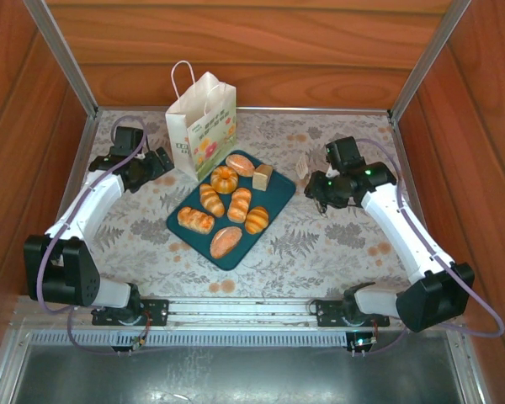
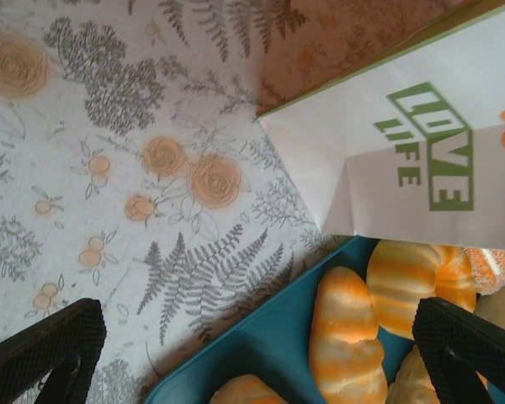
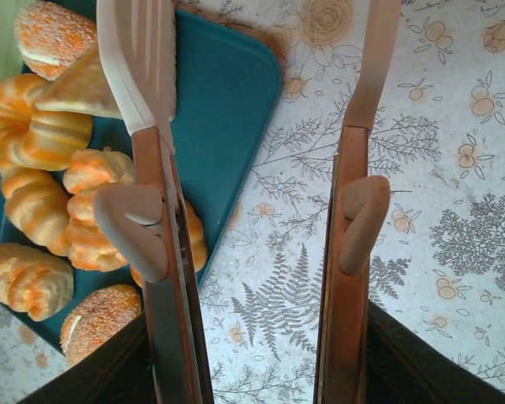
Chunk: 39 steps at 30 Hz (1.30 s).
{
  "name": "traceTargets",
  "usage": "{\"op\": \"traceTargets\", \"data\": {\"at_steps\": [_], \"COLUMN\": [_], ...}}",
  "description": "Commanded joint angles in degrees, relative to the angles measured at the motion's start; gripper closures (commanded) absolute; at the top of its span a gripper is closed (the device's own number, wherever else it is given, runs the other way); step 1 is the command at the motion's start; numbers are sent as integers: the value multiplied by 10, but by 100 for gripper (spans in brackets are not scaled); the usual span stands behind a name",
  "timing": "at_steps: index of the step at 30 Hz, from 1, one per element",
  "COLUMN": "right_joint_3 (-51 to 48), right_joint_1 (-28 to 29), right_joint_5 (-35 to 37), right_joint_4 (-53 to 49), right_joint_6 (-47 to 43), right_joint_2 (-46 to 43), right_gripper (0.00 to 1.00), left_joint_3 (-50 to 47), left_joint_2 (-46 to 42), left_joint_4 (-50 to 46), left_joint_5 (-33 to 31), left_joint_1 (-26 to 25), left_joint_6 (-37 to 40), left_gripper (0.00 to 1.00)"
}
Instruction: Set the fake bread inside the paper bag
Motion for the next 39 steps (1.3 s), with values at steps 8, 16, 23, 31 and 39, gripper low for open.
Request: {"op": "traceTargets", "data": {"at_steps": [8, 16, 23, 31, 39], "right_joint_3": [24, 15, -2, 28, 50], "right_joint_1": [-2, -2, -3, -3, -4], "right_joint_5": [1, 26, 32, 32, 31], "right_joint_4": [-12, -32, -27, -27, -27], "right_joint_6": [35, 47, 47, 28, 17], "right_joint_2": [-12, -22, -30, -1, 18], "right_gripper": [44, 44, 43, 43, 43], "left_joint_3": [-75, -158, -197, -223, -262], "left_joint_2": [-32, -44, -44, -26, -20], "left_joint_4": [-50, -58, -58, -47, -8], "left_joint_5": [12, 29, 15, -9, -3], "left_joint_1": [36, 32, -6, -51, -83], "left_joint_6": [-66, -120, -153, -189, -209], "left_gripper": [100, 100, 100, 100, 100]}}
